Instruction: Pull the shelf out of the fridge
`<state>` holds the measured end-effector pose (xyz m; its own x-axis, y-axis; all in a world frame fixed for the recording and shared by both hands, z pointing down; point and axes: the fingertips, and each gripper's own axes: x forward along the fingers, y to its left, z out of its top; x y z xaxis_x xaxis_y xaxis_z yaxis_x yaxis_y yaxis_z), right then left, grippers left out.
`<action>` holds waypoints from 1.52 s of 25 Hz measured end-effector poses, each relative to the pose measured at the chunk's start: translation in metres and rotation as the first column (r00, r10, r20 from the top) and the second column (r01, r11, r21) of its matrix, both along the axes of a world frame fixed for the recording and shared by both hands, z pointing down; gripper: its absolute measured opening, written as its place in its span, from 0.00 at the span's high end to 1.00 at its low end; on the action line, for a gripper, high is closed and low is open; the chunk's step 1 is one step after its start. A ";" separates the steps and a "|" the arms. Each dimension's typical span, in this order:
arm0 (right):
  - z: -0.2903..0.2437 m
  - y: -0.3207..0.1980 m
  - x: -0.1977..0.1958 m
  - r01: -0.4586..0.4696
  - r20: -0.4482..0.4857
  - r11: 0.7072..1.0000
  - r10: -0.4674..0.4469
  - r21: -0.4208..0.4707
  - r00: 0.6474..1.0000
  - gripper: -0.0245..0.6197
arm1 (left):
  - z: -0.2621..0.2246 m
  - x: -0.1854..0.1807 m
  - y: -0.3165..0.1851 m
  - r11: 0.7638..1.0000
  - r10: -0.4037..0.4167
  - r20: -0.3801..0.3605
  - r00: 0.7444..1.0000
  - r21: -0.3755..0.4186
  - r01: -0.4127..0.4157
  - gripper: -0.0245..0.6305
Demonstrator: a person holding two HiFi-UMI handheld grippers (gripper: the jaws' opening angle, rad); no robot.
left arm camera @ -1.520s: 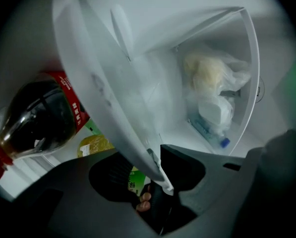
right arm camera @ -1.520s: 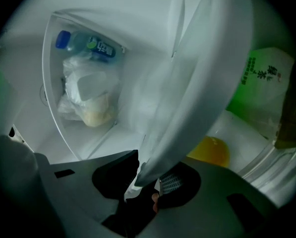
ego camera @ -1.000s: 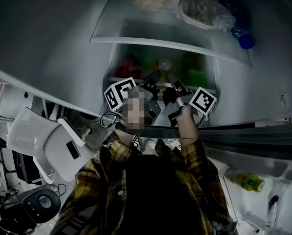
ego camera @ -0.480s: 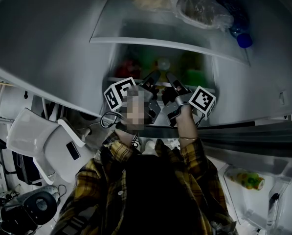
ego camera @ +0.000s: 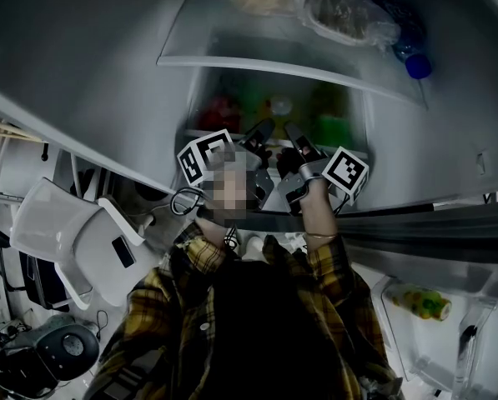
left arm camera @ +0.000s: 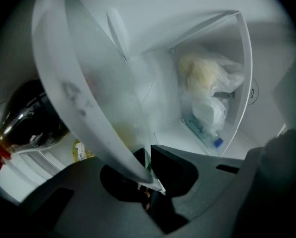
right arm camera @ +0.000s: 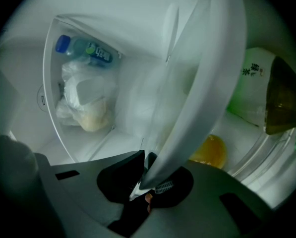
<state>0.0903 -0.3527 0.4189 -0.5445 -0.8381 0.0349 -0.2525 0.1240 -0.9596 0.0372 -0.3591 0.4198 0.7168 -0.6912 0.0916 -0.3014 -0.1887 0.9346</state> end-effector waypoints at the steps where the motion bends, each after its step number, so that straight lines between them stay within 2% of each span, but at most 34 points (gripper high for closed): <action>1: 0.000 0.002 0.000 0.000 -0.001 1.000 0.000 0.000 1.000 0.89 | 0.000 0.000 0.002 1.000 0.000 0.000 1.000 0.001 0.000 0.89; 24: 0.004 0.047 -0.005 0.003 -0.013 1.000 -0.003 -0.016 1.000 0.89 | 0.002 -0.004 0.047 1.000 0.011 -0.009 1.000 -0.008 -0.011 0.89; 38: 0.002 0.072 -0.003 0.012 -0.034 1.000 -0.012 0.007 0.999 0.89 | 0.003 -0.002 0.073 1.000 0.016 -0.013 1.000 -0.011 -0.016 0.89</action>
<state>0.0874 -0.2805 0.4212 -0.5528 -0.8319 0.0477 -0.2834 0.1339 -0.9496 0.0354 -0.2858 0.4230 0.7292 -0.6784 0.0903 -0.2867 -0.1830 0.9404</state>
